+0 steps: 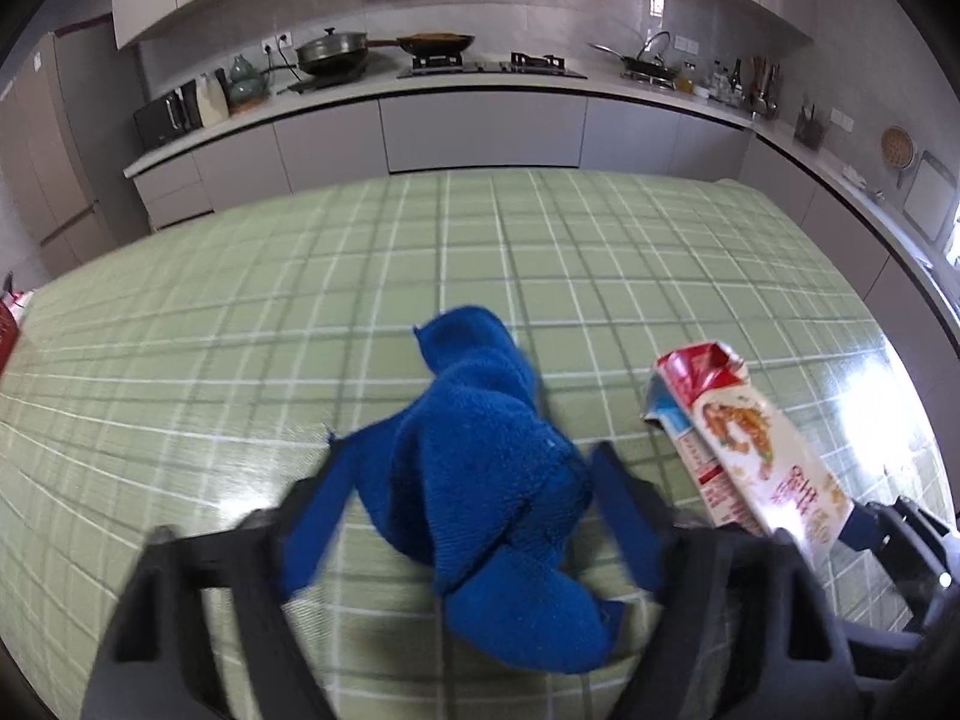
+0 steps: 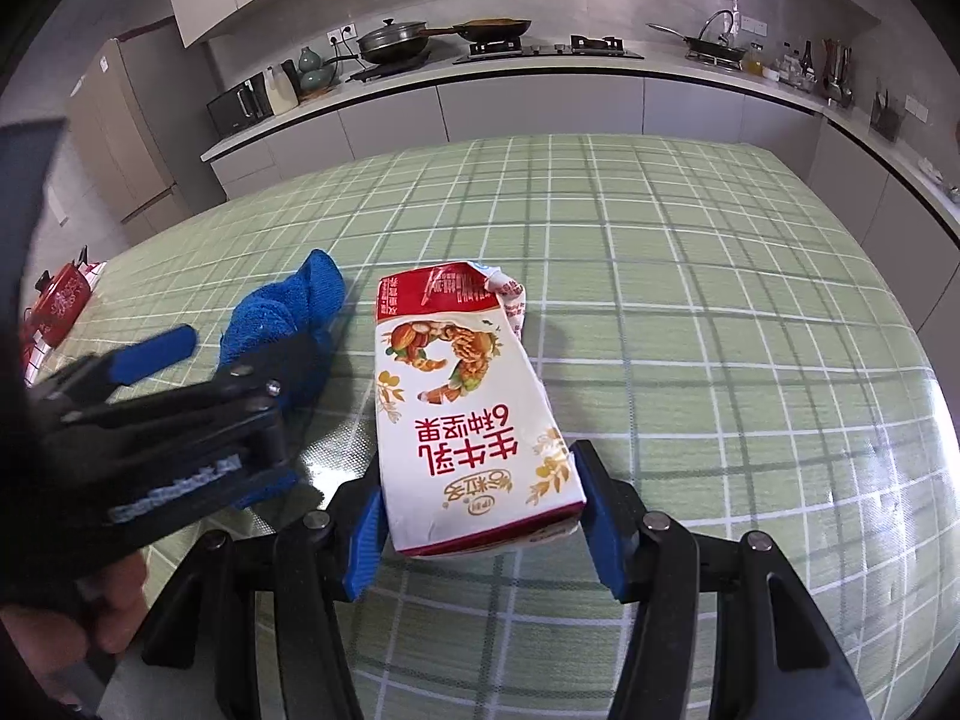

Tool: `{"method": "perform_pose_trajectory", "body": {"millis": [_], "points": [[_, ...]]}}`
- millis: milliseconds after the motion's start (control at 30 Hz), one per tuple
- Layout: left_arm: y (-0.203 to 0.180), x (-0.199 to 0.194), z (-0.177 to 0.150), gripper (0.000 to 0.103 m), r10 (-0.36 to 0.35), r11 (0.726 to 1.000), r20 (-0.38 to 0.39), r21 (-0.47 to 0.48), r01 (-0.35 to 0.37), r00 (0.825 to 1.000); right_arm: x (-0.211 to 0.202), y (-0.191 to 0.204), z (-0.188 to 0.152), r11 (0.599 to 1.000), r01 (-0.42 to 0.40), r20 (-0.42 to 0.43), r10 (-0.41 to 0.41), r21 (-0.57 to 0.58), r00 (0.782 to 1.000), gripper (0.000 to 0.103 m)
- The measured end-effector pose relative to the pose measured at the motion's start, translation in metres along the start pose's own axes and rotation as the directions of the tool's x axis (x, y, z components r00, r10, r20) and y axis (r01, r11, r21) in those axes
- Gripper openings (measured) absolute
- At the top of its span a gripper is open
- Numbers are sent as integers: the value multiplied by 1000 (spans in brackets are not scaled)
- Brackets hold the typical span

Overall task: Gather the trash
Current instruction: 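Lift the blue cloth and milk carton and carry them toward the bucket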

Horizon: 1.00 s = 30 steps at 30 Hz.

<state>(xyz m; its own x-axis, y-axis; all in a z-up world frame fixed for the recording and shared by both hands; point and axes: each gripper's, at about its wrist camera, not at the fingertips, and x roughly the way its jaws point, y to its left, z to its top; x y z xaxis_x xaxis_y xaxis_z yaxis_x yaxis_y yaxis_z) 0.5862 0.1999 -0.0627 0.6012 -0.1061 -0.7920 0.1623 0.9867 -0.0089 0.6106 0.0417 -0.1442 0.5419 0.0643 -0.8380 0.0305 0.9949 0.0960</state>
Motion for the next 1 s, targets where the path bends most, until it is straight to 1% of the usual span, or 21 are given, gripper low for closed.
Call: {"method": "perform_pose_trajectory", "body": {"millis": [33, 67, 200, 267, 500, 600, 700, 767, 800, 833, 867, 933, 967, 1000], "points": [[2, 3, -2, 59, -9, 1000, -14, -6, 9, 1000, 1, 1, 1, 1000, 5, 1, -5, -4, 1000, 59], [2, 4, -4, 50, -10, 1000, -17, -7, 10, 1000, 1, 2, 1, 1000, 8, 1, -8, -7, 1000, 59], [6, -2, -9, 40, -26, 999, -9, -25, 26, 1000, 1, 4, 1, 1000, 15, 5, -15, -5, 1000, 58], [7, -9, -12, 38, -25, 999, -2, -20, 25, 1000, -2, 6, -2, 1000, 6, 4, -6, 0, 1000, 57], [5, -45, -26, 37, -17, 1000, 47, -11, 18, 999, -25, 2, -11, 999, -27, 25, 26, 27, 999, 56], [-1, -60, -29, 37, -24, 1000, 57, -14, 25, 998, -39, -7, -16, 997, -60, 22, 60, 43, 998, 56], [-13, -76, -39, 37, -15, 1000, 67, -19, 16, 998, -53, -18, -26, 994, -95, 17, 94, 49, 995, 56], [-24, -82, -49, 37, -6, 1000, 58, -30, 8, 998, -63, -27, -36, 994, -107, 0, 107, 29, 994, 56], [-28, -85, -54, 37, 3, 999, 57, -36, -1, 998, -64, -29, -41, 993, -118, -28, 118, 7, 993, 56], [-32, -88, -60, 37, 16, 999, 55, -45, -14, 998, -63, -32, -48, 990, -139, -77, 137, -26, 988, 56], [-34, -89, -62, 37, 24, 998, 51, -52, -22, 998, -63, -34, -53, 989, -144, -95, 139, -43, 986, 57], [-39, -91, -71, 37, 38, 997, 39, -72, -35, 999, -63, -37, -60, 987, -142, -116, 132, -81, 984, 59], [-39, -92, -73, 37, 45, 996, 36, -79, -42, 998, -64, -37, -60, 986, -136, -113, 124, -100, 986, 60], [-40, -92, -75, 37, 52, 995, 34, -87, -49, 998, -63, -37, -59, 985, -129, -108, 116, -114, 987, 65]]}}
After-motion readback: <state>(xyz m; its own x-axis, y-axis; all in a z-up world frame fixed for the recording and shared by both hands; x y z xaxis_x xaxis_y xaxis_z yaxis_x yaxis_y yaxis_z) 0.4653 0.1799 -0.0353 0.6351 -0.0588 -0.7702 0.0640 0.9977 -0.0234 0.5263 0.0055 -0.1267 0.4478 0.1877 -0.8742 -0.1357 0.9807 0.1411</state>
